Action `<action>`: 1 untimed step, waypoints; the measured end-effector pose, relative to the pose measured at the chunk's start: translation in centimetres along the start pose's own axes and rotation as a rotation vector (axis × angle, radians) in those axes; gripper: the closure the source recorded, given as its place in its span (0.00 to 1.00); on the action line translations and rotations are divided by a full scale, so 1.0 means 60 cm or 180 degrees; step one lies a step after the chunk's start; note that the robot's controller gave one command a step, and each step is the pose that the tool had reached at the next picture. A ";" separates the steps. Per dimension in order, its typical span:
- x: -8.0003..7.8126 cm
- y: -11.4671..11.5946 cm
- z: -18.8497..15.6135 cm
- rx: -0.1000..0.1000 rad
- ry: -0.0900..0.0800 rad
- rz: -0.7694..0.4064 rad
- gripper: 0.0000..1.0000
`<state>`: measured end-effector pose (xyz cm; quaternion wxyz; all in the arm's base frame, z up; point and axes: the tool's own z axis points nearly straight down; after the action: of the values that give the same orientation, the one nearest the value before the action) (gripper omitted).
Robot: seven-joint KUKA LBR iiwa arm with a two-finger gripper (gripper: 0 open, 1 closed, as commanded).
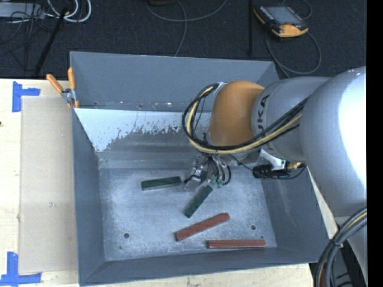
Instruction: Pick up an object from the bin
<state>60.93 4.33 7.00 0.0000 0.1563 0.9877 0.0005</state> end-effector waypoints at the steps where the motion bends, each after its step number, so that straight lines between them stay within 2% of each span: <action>1: 0.062 0.010 -0.025 0.0004 0.0007 -0.0560 1.00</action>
Offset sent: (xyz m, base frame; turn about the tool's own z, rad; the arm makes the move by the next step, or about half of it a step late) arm -0.0331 0.0166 0.0150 -0.1751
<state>57.59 6.03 8.48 -0.0011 0.0689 0.9976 0.0000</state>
